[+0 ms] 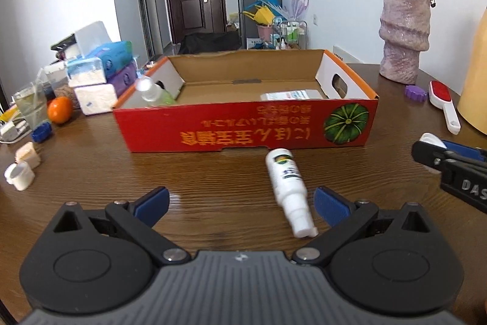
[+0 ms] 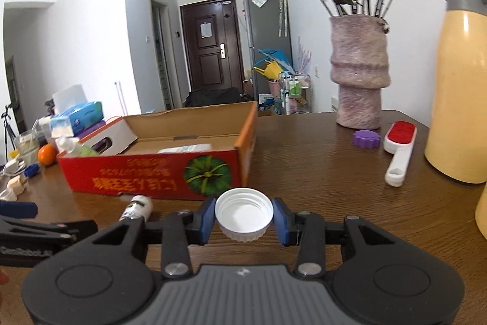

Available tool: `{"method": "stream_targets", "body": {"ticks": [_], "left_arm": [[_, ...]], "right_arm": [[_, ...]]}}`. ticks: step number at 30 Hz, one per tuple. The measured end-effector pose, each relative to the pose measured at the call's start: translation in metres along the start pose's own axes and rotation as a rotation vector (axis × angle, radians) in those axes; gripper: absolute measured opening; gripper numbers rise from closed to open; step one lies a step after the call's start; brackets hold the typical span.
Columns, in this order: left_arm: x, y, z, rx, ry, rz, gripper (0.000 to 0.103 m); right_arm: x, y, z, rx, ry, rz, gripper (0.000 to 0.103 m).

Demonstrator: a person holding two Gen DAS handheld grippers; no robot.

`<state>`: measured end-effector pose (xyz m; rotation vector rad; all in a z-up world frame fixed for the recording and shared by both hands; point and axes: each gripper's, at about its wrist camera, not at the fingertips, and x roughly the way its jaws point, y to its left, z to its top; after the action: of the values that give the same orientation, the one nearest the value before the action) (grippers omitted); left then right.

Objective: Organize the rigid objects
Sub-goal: 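Grasp the white tube with the left tool while the right tool holds the cap, then carry the white tube and cap toward the cardboard box with both tools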

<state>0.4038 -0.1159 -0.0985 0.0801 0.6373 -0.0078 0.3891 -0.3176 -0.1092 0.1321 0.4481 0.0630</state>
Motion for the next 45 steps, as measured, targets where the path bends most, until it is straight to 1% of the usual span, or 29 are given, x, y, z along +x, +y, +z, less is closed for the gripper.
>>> {"method": "stream_targets", "body": {"ticks": [4,9,12,14,15,17,18,20,21,22,23,24,26,29,31,33,38,45], "left_arm": [[0.018,-0.013,0.002,-0.010,0.023,0.006,0.103],[0.040,-0.022,0.002,-0.028,0.046,0.031,0.103],[0.049,-0.024,0.002,-0.036,0.063,0.034,0.096],[0.053,-0.025,0.003,-0.047,0.069,0.029,0.088],[0.054,-0.025,0.003,-0.049,0.073,0.026,0.086],[0.056,-0.027,0.003,-0.049,0.077,0.015,0.075],[0.056,-0.028,0.002,-0.045,0.077,0.012,0.071],[0.057,-0.028,0.001,-0.042,0.081,-0.002,0.055],[0.057,-0.028,0.001,-0.045,0.082,-0.013,0.052],[0.056,-0.027,0.001,-0.048,0.078,-0.024,0.045],[0.055,-0.027,0.001,-0.047,0.076,-0.031,0.035],[0.054,-0.028,0.001,-0.042,0.073,-0.039,0.032],[0.053,-0.029,0.000,-0.031,0.069,-0.041,0.032],[0.051,-0.027,-0.001,-0.039,0.070,-0.064,0.032],[0.050,-0.024,-0.001,-0.045,0.069,-0.066,0.031],[0.048,-0.022,-0.001,-0.051,0.060,-0.071,0.029],[0.042,-0.018,-0.003,-0.049,0.053,-0.073,0.029],[0.028,-0.010,-0.005,-0.047,0.024,-0.083,0.029]], "right_arm": [[0.000,-0.013,0.001,0.016,0.001,-0.003,0.039],[0.002,-0.019,0.000,0.023,0.009,0.013,0.039],[0.003,-0.017,-0.001,0.017,0.016,0.023,0.039],[0.004,-0.015,-0.002,0.011,0.020,0.026,0.039],[0.004,-0.014,-0.002,0.009,0.021,0.028,0.039],[0.004,-0.013,-0.002,0.007,0.023,0.032,0.039],[0.004,-0.012,-0.003,0.005,0.023,0.035,0.039],[0.003,-0.010,-0.003,-0.003,0.022,0.041,0.039],[0.003,-0.008,-0.003,-0.009,0.022,0.043,0.039],[0.003,-0.007,-0.004,-0.013,0.022,0.044,0.039],[0.003,-0.006,-0.004,-0.015,0.024,0.045,0.039],[0.003,-0.006,-0.004,-0.016,0.024,0.045,0.039],[0.003,-0.007,-0.004,-0.013,0.024,0.044,0.039],[0.003,-0.007,-0.004,-0.012,0.022,0.043,0.039],[0.003,-0.007,-0.004,-0.014,0.022,0.042,0.039],[0.003,-0.007,-0.004,-0.013,0.023,0.042,0.039],[0.003,-0.007,-0.004,-0.012,0.019,0.043,0.039],[0.002,-0.007,-0.005,-0.016,0.011,0.045,0.039]]}}
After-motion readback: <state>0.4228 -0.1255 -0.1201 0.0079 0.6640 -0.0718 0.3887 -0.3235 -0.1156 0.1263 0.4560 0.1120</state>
